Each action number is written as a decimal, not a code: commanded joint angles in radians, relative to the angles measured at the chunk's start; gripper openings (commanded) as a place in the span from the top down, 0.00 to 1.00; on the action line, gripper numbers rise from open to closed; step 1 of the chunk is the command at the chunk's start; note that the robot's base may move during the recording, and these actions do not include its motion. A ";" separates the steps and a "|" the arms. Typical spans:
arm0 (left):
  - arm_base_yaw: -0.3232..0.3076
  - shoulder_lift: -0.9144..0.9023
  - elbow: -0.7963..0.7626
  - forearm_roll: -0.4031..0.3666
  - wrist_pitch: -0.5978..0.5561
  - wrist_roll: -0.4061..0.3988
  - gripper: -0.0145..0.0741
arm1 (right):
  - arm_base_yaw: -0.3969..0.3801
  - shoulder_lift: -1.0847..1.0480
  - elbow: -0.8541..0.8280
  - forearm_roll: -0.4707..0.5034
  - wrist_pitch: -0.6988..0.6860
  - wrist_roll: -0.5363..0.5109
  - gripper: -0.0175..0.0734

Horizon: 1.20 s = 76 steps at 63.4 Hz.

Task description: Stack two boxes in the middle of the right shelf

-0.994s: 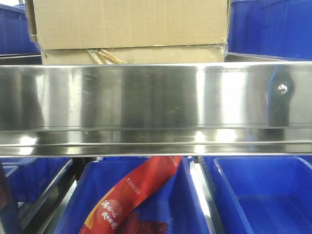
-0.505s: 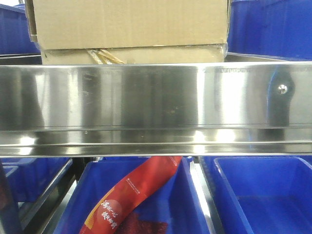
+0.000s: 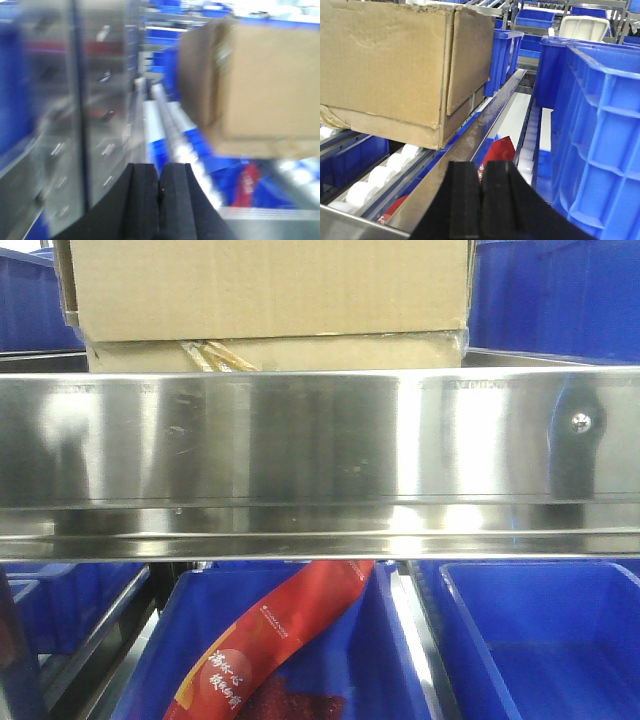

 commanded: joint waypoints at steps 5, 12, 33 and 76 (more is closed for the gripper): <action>0.024 -0.082 0.186 -0.024 -0.196 0.035 0.96 | -0.002 -0.006 0.003 -0.007 -0.022 -0.005 0.98; 0.022 -0.089 0.186 -0.024 -0.112 0.035 0.96 | -0.002 -0.006 0.003 -0.007 -0.024 -0.005 0.98; 0.022 -0.089 0.186 -0.024 -0.111 0.035 0.96 | -0.002 -0.006 0.003 -0.007 -0.028 -0.005 0.98; 0.022 -0.089 0.186 -0.024 -0.111 0.035 0.96 | -0.057 -0.062 0.032 -0.017 -0.036 0.001 0.98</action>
